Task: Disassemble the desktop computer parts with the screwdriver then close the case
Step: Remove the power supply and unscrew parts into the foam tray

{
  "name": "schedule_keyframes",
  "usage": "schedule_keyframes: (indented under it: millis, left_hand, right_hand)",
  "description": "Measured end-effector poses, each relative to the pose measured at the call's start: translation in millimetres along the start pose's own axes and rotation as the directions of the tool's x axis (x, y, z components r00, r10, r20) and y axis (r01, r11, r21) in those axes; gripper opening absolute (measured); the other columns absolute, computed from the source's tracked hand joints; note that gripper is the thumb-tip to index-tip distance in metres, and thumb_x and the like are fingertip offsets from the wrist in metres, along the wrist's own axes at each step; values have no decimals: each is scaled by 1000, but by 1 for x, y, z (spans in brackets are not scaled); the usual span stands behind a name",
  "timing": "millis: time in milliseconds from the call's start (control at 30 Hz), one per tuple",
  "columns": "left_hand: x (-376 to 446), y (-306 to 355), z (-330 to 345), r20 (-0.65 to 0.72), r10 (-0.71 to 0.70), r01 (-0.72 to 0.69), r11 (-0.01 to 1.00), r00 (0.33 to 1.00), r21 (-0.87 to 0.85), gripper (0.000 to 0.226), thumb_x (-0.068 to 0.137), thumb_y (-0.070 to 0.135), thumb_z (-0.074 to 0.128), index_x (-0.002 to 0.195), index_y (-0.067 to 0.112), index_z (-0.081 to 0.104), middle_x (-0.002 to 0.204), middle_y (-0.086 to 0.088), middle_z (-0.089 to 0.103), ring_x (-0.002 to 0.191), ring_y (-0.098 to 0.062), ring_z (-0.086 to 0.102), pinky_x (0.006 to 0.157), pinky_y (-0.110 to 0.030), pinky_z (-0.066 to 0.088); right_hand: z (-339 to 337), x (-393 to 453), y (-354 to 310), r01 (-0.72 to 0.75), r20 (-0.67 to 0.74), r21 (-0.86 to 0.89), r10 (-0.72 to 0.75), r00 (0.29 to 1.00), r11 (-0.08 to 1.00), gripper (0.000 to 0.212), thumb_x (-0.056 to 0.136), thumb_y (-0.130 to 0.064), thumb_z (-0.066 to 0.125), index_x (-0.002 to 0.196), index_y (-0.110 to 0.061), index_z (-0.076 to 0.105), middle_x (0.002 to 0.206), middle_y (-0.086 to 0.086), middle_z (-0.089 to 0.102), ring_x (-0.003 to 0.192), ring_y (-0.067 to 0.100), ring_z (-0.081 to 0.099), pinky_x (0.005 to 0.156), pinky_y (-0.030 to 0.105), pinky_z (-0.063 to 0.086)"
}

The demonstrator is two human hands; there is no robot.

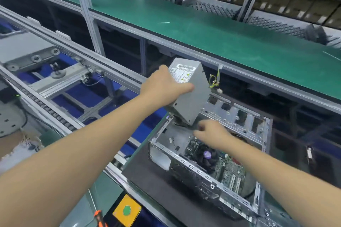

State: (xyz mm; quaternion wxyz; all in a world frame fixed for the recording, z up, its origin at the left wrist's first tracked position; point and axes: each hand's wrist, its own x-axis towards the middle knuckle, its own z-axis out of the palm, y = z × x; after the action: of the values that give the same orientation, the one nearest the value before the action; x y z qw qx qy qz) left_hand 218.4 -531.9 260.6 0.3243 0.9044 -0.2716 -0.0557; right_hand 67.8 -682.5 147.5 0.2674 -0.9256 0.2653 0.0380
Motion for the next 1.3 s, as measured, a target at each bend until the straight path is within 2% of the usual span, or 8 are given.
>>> schedule_keyframes:
  millis: [67,133,300,367,500,700,1133,1300]
  left_hand:
    - [0,3,1,9,-31,31,999,999,-17,85,57,74,65,118,19,46,103,3,59,90,-22,62,74,-40,55]
    - [-1,5,3,11,-64,64,997,998,-47,86,57,74,67,120,19,46,102,4,60,88,-21,63,76,-43,58]
    - [-7,5,14,39,-104,106,993,994,-52,85,54,77,68,116,23,47,95,8,61,82,-17,65,72,-43,60]
    - [-12,4,19,47,-108,109,994,993,-17,83,53,78,67,113,24,48,94,7,62,82,-17,65,72,-41,59]
    - [-20,5,29,49,-101,96,991,994,92,76,53,76,66,104,23,49,89,7,63,80,-19,64,74,-39,55]
    - [-34,9,53,11,-62,57,963,998,263,70,53,68,65,100,21,45,85,8,58,75,-22,60,62,-34,41]
    - [-51,-3,90,33,-76,45,835,997,549,70,52,69,56,96,17,39,81,3,45,78,-26,49,58,-35,34]
    - [-51,-3,108,68,-105,37,766,992,642,83,67,74,59,121,10,49,106,-4,56,95,-25,53,71,-37,41]
  right_hand:
    - [26,-3,-15,-118,326,180,54,944,977,36,82,-52,71,83,-16,68,61,2,62,46,21,53,44,23,39]
    - [49,5,-23,-156,402,253,43,915,955,44,80,-55,77,97,-15,70,68,3,62,44,17,48,43,20,38]
    - [73,20,-16,-232,309,349,122,943,908,14,95,-26,67,85,-17,61,69,4,57,48,14,42,44,20,33]
    - [62,18,5,-228,194,301,174,965,926,24,96,-18,59,72,-15,58,55,-1,54,44,14,45,42,19,33]
    - [36,9,50,-329,330,217,248,911,919,43,103,-30,56,64,-11,57,42,0,53,30,17,44,37,18,31]
    - [25,0,74,-432,464,248,285,839,867,33,99,-37,63,80,-11,63,48,0,47,34,17,37,41,16,28]
    - [13,-11,67,-408,437,359,235,868,839,34,101,-31,66,77,-11,53,54,4,50,34,16,36,40,18,26]
    - [20,-8,61,-388,396,429,217,892,816,35,99,-27,67,72,-9,53,60,10,55,29,15,36,38,12,26]
